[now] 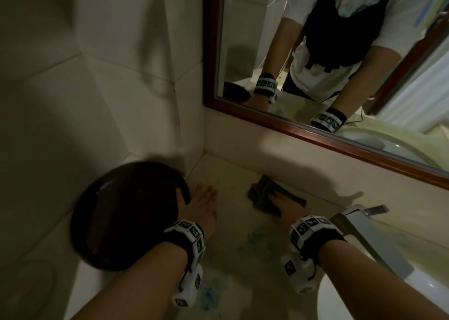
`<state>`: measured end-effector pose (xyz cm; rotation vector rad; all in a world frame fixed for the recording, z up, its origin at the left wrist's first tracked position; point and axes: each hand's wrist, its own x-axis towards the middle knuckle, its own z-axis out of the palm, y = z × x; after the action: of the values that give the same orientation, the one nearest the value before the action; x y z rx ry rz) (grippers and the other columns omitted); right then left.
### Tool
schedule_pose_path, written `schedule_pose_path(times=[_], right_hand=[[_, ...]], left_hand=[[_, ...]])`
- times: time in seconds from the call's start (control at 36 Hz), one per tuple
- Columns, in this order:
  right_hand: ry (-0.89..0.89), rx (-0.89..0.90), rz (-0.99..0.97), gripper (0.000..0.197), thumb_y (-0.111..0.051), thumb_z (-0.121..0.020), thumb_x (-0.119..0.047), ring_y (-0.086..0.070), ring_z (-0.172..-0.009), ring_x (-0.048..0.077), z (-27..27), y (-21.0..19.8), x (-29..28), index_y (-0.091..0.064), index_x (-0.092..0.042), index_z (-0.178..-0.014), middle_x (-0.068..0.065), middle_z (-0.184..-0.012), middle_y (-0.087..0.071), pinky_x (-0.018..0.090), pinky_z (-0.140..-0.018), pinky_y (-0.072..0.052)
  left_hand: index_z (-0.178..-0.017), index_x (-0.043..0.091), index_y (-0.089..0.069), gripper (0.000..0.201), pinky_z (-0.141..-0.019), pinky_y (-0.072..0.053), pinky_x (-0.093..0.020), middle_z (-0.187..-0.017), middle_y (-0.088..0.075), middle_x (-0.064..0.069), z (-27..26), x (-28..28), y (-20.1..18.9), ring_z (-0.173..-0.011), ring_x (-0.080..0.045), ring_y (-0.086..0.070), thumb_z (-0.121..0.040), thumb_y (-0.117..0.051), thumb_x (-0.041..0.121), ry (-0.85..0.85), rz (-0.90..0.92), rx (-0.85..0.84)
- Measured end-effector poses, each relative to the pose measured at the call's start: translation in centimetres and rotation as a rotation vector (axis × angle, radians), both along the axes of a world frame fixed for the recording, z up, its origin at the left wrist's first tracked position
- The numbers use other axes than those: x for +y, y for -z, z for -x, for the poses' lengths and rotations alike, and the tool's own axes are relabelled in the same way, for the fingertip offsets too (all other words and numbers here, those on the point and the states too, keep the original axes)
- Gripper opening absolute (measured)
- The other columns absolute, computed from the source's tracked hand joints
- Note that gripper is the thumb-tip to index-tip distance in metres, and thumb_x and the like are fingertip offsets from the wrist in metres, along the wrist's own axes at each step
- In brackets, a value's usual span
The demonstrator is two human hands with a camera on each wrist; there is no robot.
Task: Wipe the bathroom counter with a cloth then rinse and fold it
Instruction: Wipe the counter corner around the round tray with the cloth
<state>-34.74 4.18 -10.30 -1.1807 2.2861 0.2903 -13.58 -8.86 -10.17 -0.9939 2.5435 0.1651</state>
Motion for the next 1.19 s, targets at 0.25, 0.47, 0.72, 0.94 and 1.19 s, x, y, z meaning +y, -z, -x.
schedule_pose_path(times=[0.25,0.47,0.72,0.94,1.19], right_hand=[[-0.007,0.105,0.032,0.058,-0.037,-0.098,-0.007,-0.029,-0.138,0.030,-1.3,-0.3,0.6,-0.018,-0.023,-0.150,0.006,-0.156,-0.022,0.039,-0.113,-0.029],[0.321,0.096,0.220,0.035,-0.048,-0.092,-0.016,-0.056,-0.115,0.031,1.8,-1.6,1.2,-0.053,-0.011,-0.126,0.014,-0.125,-0.059,0.038,-0.097,-0.046],[0.132,0.000,0.204,0.060,-0.033,-0.098,-0.042,-0.006,-0.147,0.021,1.1,0.9,2.2,-0.008,-0.031,-0.151,-0.008,-0.160,0.001,0.055,-0.115,-0.011],[0.133,0.024,0.137,0.067,-0.021,-0.096,-0.056,0.014,-0.146,0.021,-0.7,3.6,3.1,0.013,-0.032,-0.149,-0.009,-0.156,0.021,0.050,-0.117,0.003],[0.081,-0.260,0.422,0.055,-0.037,-0.097,-0.003,-0.013,-0.147,0.021,-0.2,2.1,3.9,-0.027,-0.022,-0.147,-0.001,-0.157,-0.017,0.031,-0.118,-0.009]], left_hand=[[-0.152,0.027,-0.007,0.056,-0.104,0.011,-0.071,-0.160,0.001,0.009,0.4,0.4,0.8,-0.146,-0.020,0.012,-0.099,-0.020,0.034,0.018,-0.020,-0.075],[-0.152,0.023,-0.006,0.058,-0.110,0.005,-0.067,-0.160,0.000,0.006,1.7,-0.2,0.2,-0.147,-0.024,0.010,-0.098,-0.020,0.037,0.012,-0.070,-0.178],[-0.152,0.022,-0.005,0.059,-0.111,0.003,-0.065,-0.160,0.000,0.005,1.7,-0.1,0.1,-0.147,-0.024,0.005,-0.098,-0.022,0.036,0.034,-0.072,-0.191],[-0.152,0.024,-0.006,0.060,-0.110,0.003,-0.067,-0.160,0.000,0.006,1.8,-0.6,0.2,-0.147,-0.025,0.004,-0.096,-0.023,0.039,0.033,-0.098,-0.200],[-0.152,0.023,-0.006,0.062,-0.110,0.003,-0.066,-0.160,0.000,0.005,2.3,-0.4,-0.1,-0.147,-0.024,0.004,-0.096,-0.026,0.040,0.025,-0.088,-0.245]])
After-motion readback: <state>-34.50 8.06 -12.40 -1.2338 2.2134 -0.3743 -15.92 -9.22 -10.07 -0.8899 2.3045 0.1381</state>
